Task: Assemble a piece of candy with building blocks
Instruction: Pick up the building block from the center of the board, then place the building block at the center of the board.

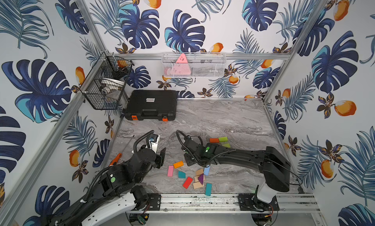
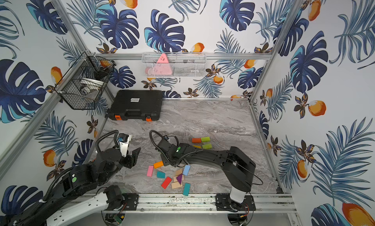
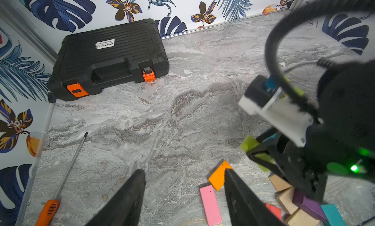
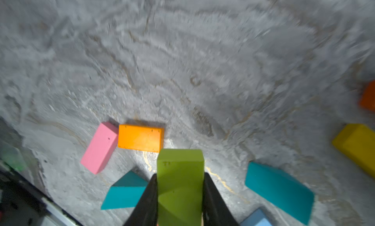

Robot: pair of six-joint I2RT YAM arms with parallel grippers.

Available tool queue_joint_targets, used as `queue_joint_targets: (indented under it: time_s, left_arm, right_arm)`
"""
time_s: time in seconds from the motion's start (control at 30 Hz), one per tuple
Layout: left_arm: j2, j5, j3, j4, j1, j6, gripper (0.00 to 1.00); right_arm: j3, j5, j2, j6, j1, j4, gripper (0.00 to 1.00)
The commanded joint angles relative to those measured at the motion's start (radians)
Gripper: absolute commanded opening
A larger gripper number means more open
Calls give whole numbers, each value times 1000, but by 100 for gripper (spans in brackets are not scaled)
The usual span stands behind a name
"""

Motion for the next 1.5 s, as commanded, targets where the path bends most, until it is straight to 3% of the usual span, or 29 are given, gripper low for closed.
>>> queue_joint_targets:
  time_s: [0.0,0.17,0.33,0.5,0.77,1.0,1.47]
  left_arm:
    - [-2,-1,0,4,0,-19,66]
    - [-10,4,-3,7,2,-16,66]
    - [0,16,-1,14,2,-13,66]
    - [2,20,-1,13,3,-13,66]
    - [-11,30,-4,16,3,-12,66]
    - [-4,40,-5,18,3,-10,66]
    - [9,45,-5,19,3,-10,66]
  right_arm:
    - [-20,32,-86,-13,-71,6,24]
    - [-172,32,-225,-52,-220,48,23]
    - [-293,17,-323,-263,-324,97,22]
    - [-286,-7,-339,-462,-342,55,21]
    - [-208,-71,-233,-768,-345,-124,26]
    - [-259,-178,-240,-993,-347,-100,24]
    - [-265,-178,-73,-1163,-349,-82,28]
